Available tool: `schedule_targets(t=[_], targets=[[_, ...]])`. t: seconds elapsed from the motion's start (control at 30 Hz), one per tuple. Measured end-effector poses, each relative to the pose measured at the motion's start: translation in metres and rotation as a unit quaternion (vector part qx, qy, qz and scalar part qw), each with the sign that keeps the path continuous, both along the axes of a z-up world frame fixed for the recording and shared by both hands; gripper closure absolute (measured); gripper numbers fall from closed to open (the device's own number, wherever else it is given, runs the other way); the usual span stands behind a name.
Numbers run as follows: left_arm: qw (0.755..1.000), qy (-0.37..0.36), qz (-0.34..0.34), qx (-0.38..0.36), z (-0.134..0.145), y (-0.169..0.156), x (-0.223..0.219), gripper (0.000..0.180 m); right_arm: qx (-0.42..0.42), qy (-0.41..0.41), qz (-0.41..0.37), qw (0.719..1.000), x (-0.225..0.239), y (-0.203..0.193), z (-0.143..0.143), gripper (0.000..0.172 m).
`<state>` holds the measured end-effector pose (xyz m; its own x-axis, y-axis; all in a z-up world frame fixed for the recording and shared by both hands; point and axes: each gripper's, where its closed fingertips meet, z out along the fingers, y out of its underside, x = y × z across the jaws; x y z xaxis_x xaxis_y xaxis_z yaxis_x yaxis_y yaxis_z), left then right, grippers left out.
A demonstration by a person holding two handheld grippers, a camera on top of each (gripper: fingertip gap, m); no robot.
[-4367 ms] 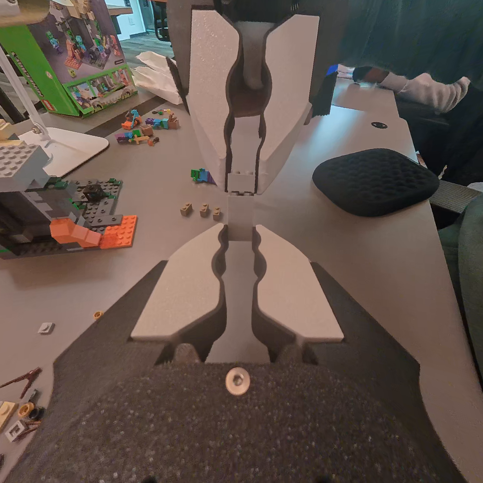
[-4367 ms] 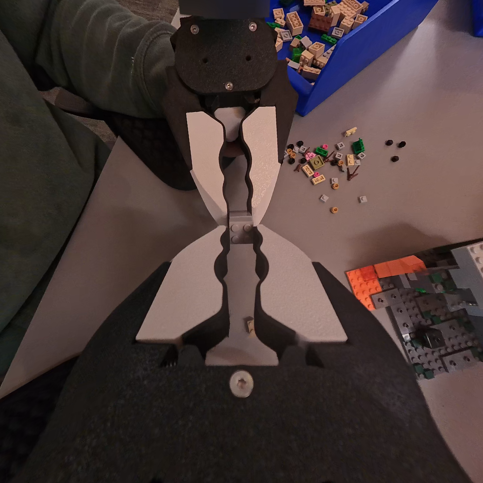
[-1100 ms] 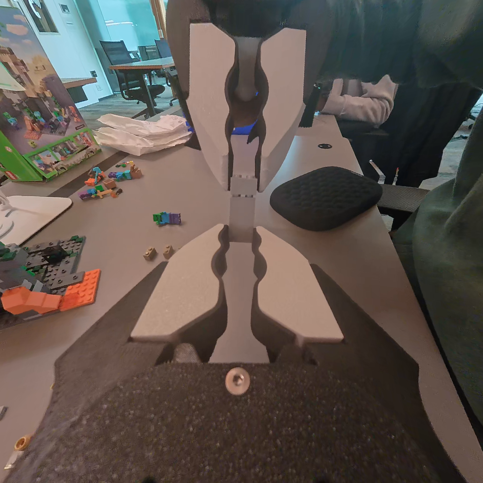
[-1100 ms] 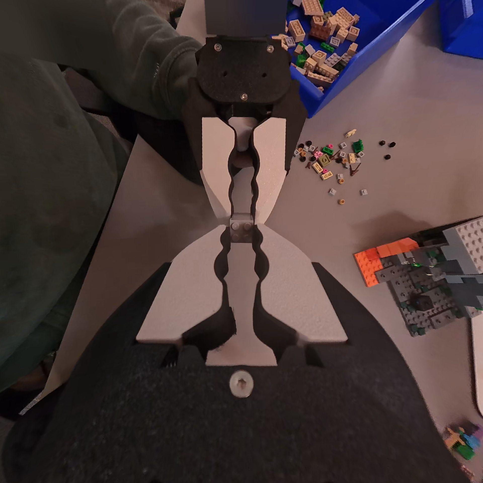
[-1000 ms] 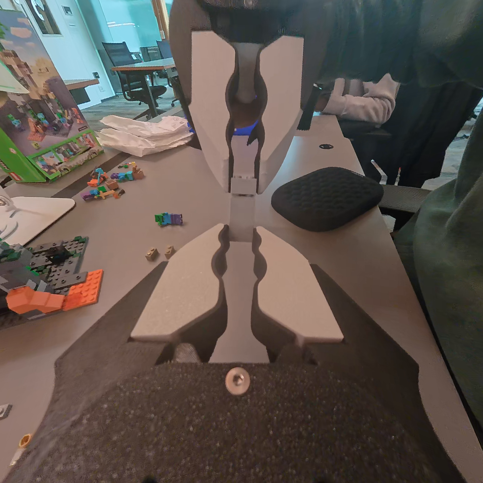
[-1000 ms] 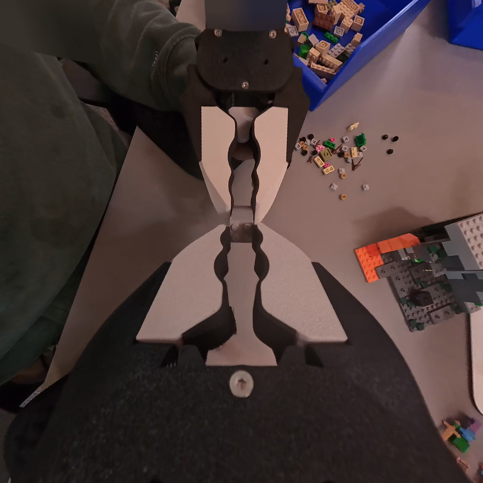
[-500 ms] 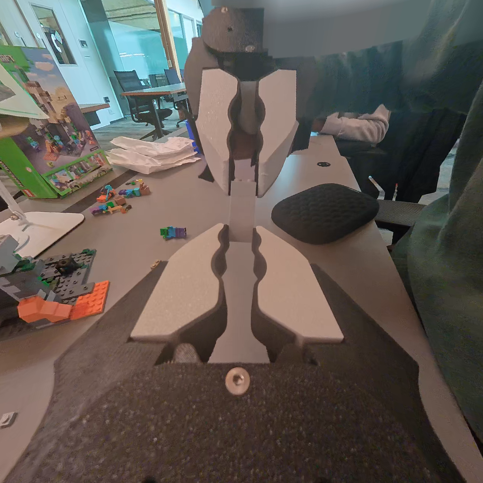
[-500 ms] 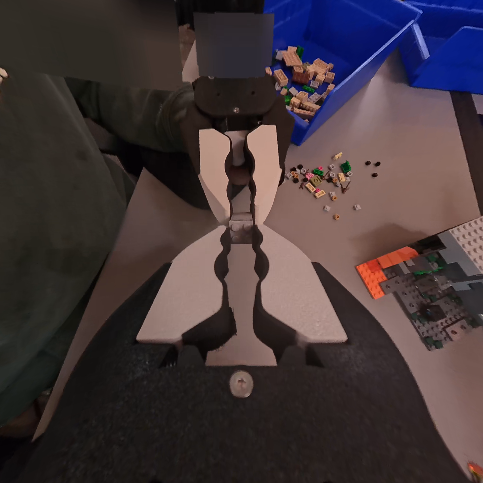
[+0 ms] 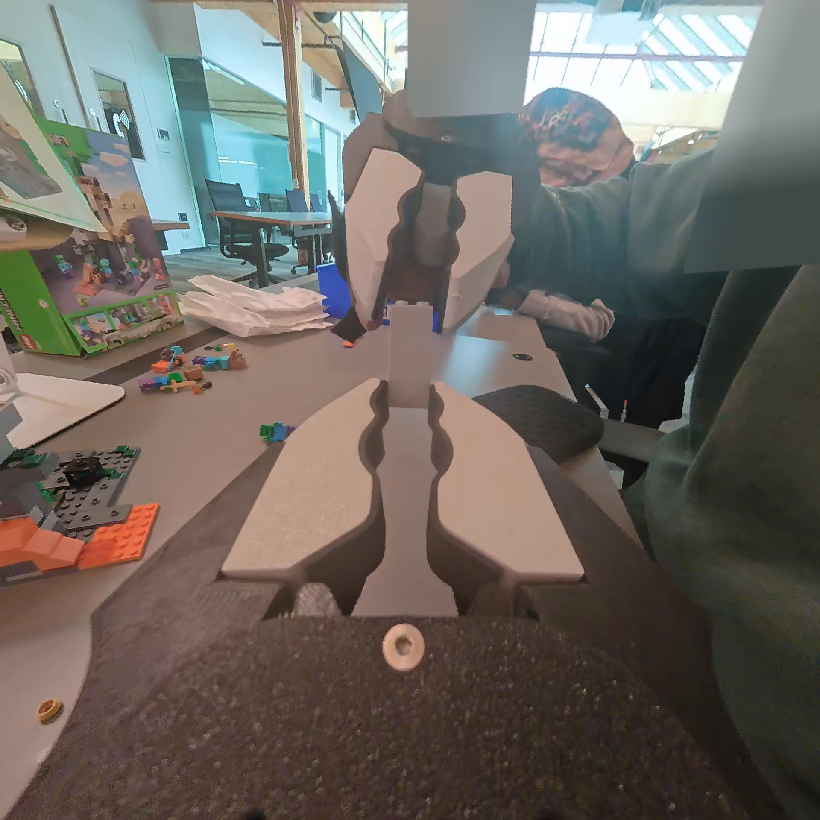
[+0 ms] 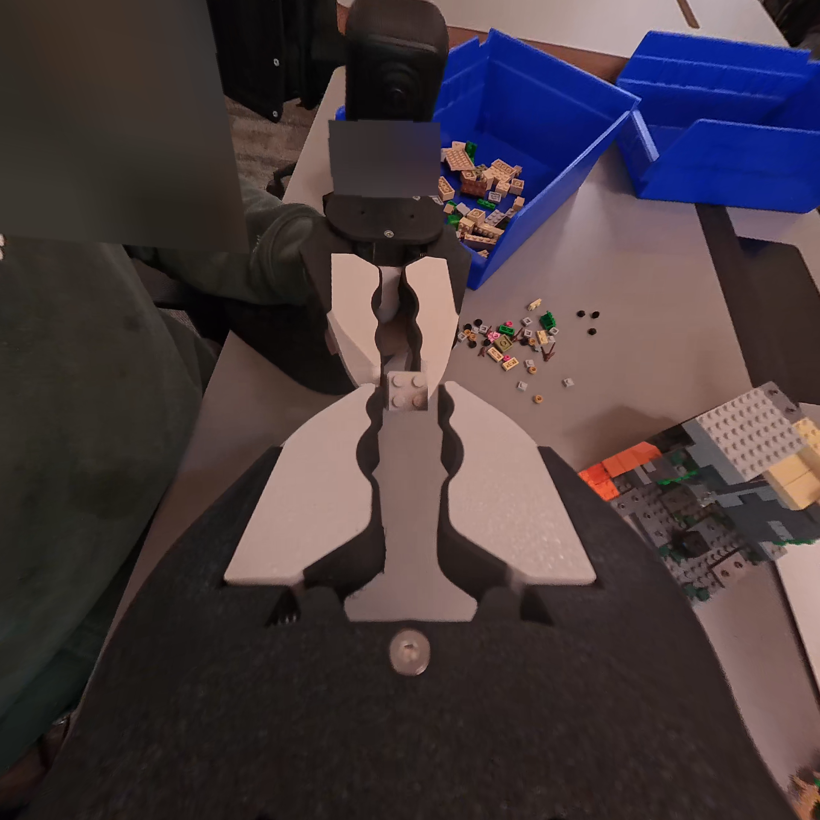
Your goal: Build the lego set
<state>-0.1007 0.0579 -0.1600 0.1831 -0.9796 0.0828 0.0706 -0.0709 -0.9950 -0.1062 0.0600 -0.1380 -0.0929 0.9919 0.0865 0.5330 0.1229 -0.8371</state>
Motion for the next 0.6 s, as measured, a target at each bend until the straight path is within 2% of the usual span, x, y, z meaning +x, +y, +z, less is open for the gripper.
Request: schedule_targets(t=[0.13, 0.23, 0.33, 0.4, 0.5, 0.6], targets=[[1.000, -0.023, 0.000, -0.019, 0.005, 0.003, -0.004, 0.163, 0.031, 0.010, -0.007, 0.999, -0.001, 0.003, 0.009, 0.140], [0.997, -0.051, -0.004, -0.060, 0.008, 0.007, -0.008, 0.164, 0.138, 0.009, -0.012, 0.990, -0.002, 0.003, 0.012, 0.133], [0.991, -0.077, -0.019, -0.104, 0.011, 0.009, -0.010, 0.164, 0.310, 0.002, -0.020, 0.950, -0.005, 0.007, 0.008, 0.126], [0.987, -0.087, -0.033, -0.128, 0.010, 0.009, -0.009, 0.164, 0.391, 0.009, -0.020, 0.920, -0.009, 0.007, 0.007, 0.124], [0.979, -0.115, -0.058, -0.158, 0.015, 0.005, -0.008, 0.164, 0.455, 0.000, -0.014, 0.891, -0.015, 0.009, 0.001, 0.121], [0.973, -0.132, -0.071, -0.175, 0.017, 0.004, -0.009, 0.164, 0.473, 0.011, -0.018, 0.881, -0.019, 0.010, -0.001, 0.121]])
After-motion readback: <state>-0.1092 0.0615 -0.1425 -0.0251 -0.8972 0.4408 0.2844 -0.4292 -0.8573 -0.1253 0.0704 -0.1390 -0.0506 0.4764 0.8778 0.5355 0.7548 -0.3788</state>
